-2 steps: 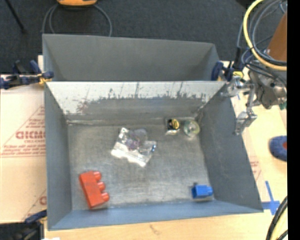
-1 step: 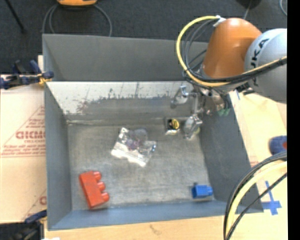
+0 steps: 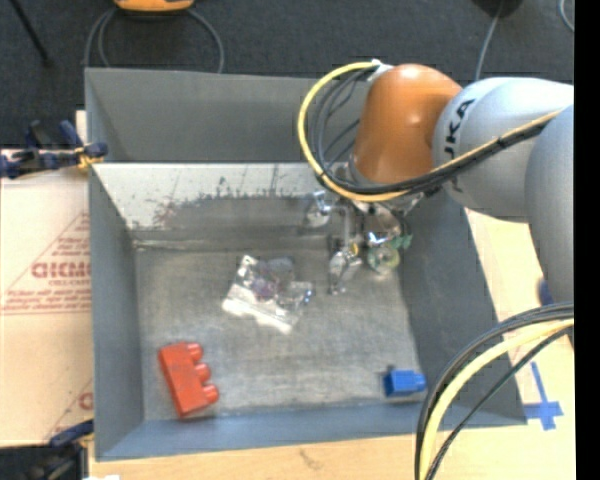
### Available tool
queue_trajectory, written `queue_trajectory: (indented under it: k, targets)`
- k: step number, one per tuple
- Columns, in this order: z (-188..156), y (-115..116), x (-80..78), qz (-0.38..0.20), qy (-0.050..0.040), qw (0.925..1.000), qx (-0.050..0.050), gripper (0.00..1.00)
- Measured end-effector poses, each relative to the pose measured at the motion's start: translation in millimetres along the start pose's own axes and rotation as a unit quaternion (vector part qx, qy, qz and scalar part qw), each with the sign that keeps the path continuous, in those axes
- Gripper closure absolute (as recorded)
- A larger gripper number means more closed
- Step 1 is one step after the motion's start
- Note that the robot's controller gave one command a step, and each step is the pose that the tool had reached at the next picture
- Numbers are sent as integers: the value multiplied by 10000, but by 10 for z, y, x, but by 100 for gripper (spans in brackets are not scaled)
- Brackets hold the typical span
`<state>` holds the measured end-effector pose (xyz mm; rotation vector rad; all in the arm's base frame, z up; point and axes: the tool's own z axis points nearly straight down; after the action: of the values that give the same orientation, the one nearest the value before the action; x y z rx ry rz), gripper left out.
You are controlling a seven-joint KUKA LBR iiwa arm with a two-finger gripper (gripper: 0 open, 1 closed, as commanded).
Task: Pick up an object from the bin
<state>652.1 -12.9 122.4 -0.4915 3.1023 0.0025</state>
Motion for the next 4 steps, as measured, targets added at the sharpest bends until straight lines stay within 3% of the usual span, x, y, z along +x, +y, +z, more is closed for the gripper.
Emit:
queue_trajectory:
  k: [1,2,3,4]
  targets:
    - [119,608,-12,484,-1,9988,7,0]
    - [272,560,-119,361,-40,9993,39,0]
    - [340,569,-101,356,-29,9994,34,100]
    - [359,587,-92,349,-13,9994,19,0]
